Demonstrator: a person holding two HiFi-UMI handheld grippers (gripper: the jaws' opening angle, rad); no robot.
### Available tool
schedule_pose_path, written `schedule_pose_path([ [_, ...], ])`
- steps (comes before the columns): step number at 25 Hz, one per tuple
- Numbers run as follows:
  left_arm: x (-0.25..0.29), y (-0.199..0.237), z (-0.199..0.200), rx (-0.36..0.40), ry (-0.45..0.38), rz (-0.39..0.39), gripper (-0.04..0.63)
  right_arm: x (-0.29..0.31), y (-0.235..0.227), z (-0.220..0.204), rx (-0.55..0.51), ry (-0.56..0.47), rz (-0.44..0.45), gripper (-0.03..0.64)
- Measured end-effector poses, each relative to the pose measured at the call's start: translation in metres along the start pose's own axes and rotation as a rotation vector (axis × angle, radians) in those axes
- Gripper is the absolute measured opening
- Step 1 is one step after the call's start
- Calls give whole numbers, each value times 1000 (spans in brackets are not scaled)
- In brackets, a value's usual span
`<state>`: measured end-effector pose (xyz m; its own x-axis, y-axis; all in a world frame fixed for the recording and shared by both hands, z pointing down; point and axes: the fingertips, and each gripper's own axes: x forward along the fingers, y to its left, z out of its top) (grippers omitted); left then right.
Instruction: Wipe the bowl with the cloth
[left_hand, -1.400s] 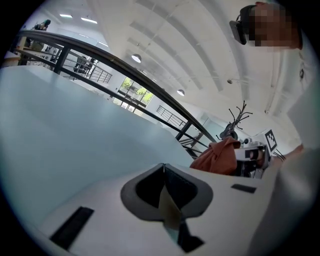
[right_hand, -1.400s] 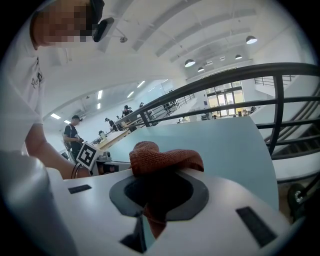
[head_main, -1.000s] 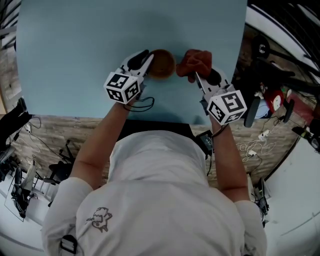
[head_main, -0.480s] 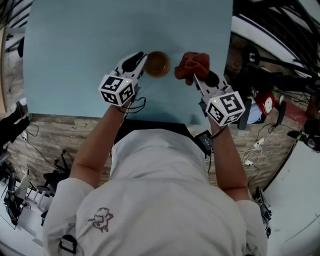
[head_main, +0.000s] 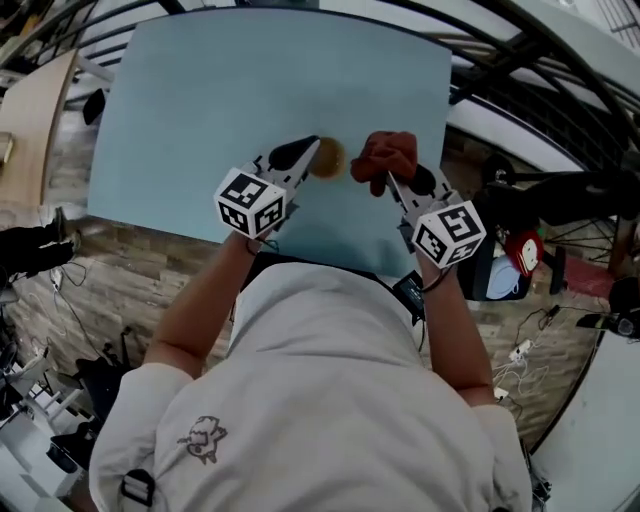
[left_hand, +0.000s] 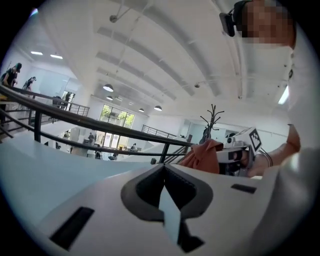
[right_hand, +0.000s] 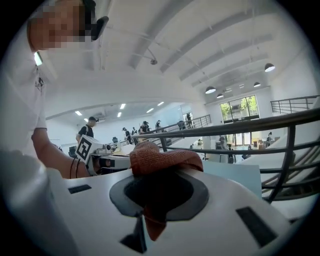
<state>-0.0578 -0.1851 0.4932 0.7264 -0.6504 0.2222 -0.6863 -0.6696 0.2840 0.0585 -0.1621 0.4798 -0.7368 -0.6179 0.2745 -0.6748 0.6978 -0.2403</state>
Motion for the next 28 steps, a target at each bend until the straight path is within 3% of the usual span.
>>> schedule_pose_path([
  [3,-19,-24,18,57,-26,-5,14,-13,9,15,-33,-24,25,63],
  [8,-51,-43,28,89,-34,-5,14,-24,26,34,-52,-61,38,63],
  [18,-89,-75,39,102,-92,-128,14,-56,72,35,-48,-110,-46,63],
  [28,-217,-95,10,146,-30,-234,14,-80,190,3,-47,-123,-143,63],
])
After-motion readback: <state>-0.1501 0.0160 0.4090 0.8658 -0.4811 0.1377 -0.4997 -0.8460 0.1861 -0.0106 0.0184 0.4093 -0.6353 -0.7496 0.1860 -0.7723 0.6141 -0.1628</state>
